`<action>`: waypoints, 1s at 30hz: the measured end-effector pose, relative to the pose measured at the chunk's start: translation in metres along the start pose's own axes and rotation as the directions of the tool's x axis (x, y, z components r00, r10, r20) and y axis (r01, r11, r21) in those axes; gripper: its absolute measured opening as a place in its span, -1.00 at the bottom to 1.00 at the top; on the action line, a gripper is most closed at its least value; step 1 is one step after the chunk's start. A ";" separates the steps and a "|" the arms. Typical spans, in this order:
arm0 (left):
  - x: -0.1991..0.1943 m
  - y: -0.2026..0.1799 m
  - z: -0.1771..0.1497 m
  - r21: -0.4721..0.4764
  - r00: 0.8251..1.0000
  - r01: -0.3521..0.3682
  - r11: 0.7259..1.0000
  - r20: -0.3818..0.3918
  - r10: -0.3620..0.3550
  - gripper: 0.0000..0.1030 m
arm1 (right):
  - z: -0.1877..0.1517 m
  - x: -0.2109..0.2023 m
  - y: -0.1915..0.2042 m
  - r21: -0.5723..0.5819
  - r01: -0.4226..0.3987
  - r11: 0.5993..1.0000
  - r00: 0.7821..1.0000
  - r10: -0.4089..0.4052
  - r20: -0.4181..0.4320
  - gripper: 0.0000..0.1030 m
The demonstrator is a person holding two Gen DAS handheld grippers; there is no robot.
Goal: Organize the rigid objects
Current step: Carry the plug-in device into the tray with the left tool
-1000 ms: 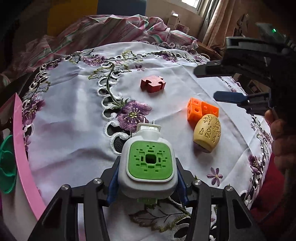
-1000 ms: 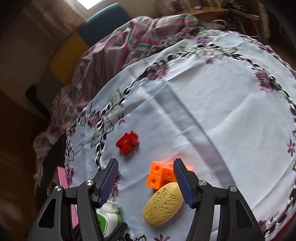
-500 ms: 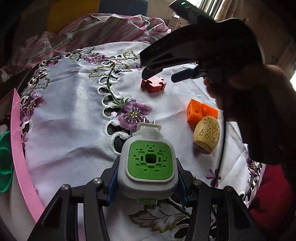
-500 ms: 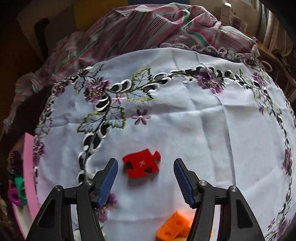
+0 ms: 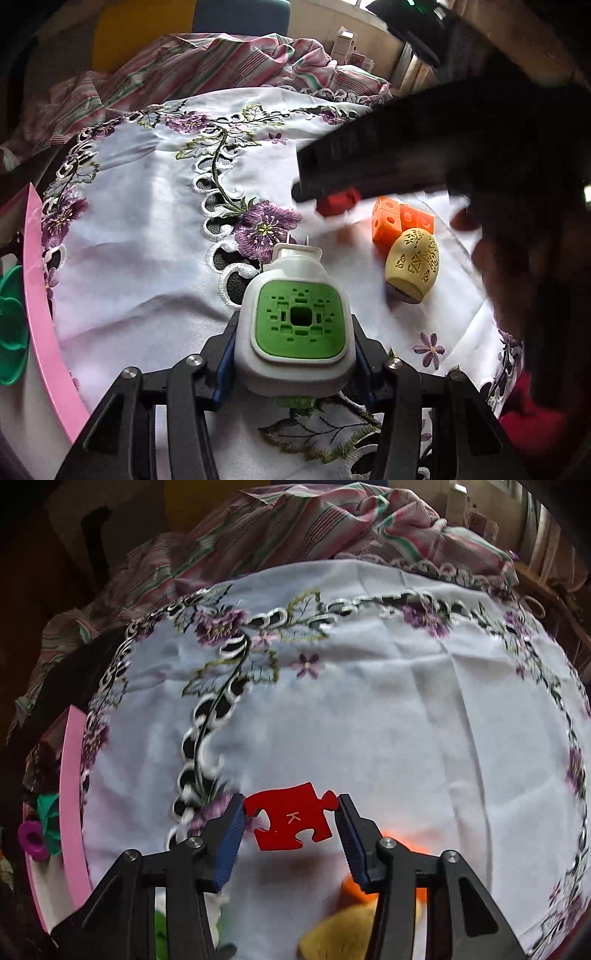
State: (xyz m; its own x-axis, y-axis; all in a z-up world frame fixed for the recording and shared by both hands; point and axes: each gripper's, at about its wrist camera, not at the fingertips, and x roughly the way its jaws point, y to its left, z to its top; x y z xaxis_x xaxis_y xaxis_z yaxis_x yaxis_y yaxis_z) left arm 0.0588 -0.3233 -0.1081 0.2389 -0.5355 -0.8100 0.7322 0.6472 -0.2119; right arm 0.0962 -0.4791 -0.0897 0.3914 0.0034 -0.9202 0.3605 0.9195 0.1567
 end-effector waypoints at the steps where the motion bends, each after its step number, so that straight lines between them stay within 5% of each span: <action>1: -0.001 -0.001 0.001 -0.002 1.000 -0.008 1.000 -0.005 0.008 0.01 | -0.005 0.007 0.001 0.000 -0.002 1.000 1.000 0.002 -0.022 -0.04; 15: -0.057 -0.003 -0.009 -0.041 0.997 -0.050 0.998 0.061 0.053 0.01 | -0.011 0.019 0.010 -0.105 0.023 0.994 1.000 -0.022 0.006 -0.02; 30: -0.122 0.015 -0.020 -0.063 0.972 -0.149 0.987 0.171 0.158 0.01 | -0.016 0.018 0.016 -0.173 0.066 0.983 0.997 -0.057 0.054 -0.03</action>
State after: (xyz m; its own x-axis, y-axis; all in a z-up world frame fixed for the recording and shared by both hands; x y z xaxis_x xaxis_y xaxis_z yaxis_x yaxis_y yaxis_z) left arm 0.0277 -0.2375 -0.0232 0.4572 -0.5113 -0.7277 0.6469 0.7527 -0.1224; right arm 0.0954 -0.4576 -0.1099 0.4155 -0.0706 -0.9068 0.2339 0.9718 0.0315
